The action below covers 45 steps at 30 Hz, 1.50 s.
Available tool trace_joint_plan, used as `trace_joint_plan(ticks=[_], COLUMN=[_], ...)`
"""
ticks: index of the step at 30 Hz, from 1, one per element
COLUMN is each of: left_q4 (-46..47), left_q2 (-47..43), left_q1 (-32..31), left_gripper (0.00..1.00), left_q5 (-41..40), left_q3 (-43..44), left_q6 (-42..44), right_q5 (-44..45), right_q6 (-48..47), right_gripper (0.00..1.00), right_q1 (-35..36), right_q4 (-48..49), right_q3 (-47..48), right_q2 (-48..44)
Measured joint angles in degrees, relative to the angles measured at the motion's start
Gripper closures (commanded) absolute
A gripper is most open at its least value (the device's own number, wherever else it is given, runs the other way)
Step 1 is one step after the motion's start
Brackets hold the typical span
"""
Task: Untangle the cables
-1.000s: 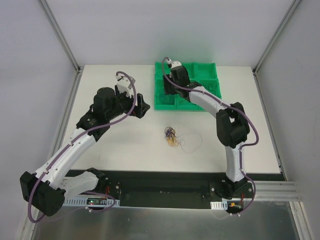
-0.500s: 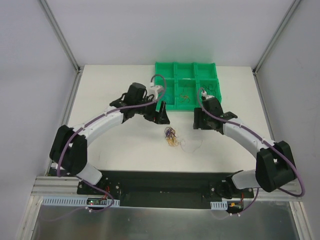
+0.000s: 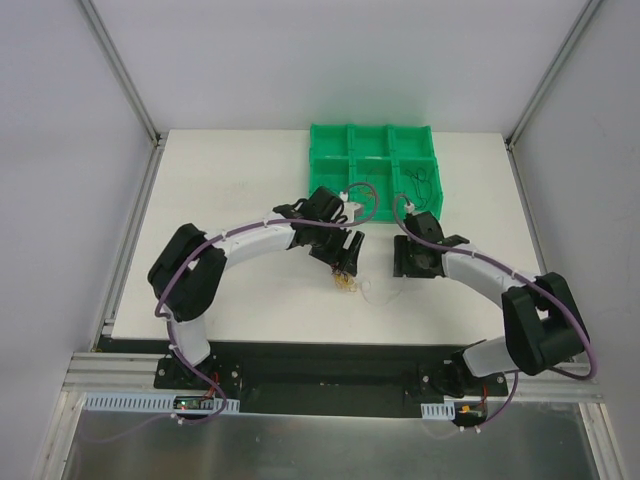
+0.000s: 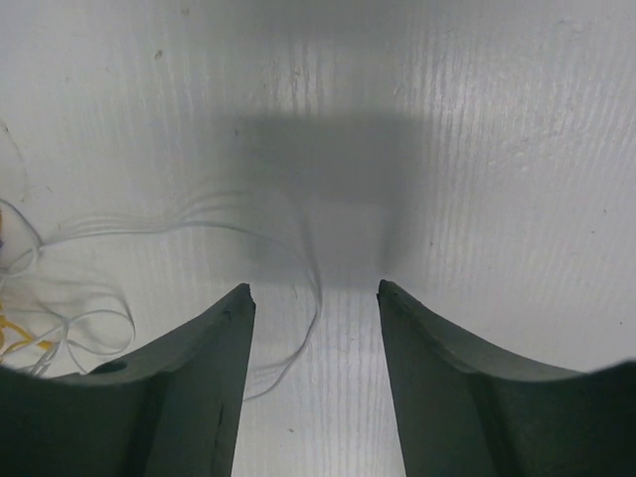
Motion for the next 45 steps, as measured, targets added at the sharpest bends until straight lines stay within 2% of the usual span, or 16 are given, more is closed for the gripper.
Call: trace_joint_plan(ticks=[3, 5, 8, 11, 17, 18, 23, 27, 35, 38, 45], left_q4=[-0.5, -0.7, -0.8, -1.4, -5.1, -6.1, -9.1, -10.6, -10.8, -10.9, -11.3], left_q2=[1.0, 1.8, 2.7, 3.1, 4.3, 4.3, 3.6, -0.6, -13.3, -15.2, -16.2], left_q1=[0.0, 0.0, 0.1, 0.0, 0.0, 0.0, 0.1, 0.5, 2.8, 3.8, 5.0], left_gripper=[0.32, 0.35, 0.43, 0.57, 0.98, 1.0, 1.0, 1.0, 1.0, 1.0, 1.0], left_q5=[-3.0, -4.3, -5.9, -7.3, -14.1, -16.0, -28.8, -36.9, -45.2, -46.4, -47.1], left_q3=[0.3, 0.5, 0.6, 0.7, 3.1, 3.8, 5.3, 5.0, 2.3, 1.5, -0.2], left_q6=[0.7, 1.0, 1.1, 1.2, 2.0, 2.4, 4.5, 6.2, 7.9, 8.3, 8.8], right_q5=[0.0, 0.0, 1.0, 3.1, 9.6, 10.9, 17.2, 22.4, 27.8, 27.7, 26.7], right_q6=[-0.5, -0.5, -0.8, -0.9, 0.3, 0.4, 0.9, 1.2, 1.9, 1.4, -0.9], right_gripper=[0.46, 0.52, 0.7, 0.97, 0.99, 0.99, 0.99, 0.99, 0.99, 0.99, 0.99], right_q1=[0.3, 0.7, 1.6, 2.6, 7.2, 8.1, 9.3, 7.7, -0.6, -1.2, -1.7], right_q4=[1.7, 2.9, 3.8, 4.5, 4.9, 4.9, 3.9, 1.7, -6.0, -8.0, -10.8], right_q3=[0.0, 0.0, 0.8, 2.3, 2.6, 2.4, -0.2, -1.0, -1.3, -0.4, 3.7], right_q2=[1.5, 2.4, 4.3, 6.3, 6.0, 4.9, -9.4, -21.8, -41.0, -43.5, -41.1])
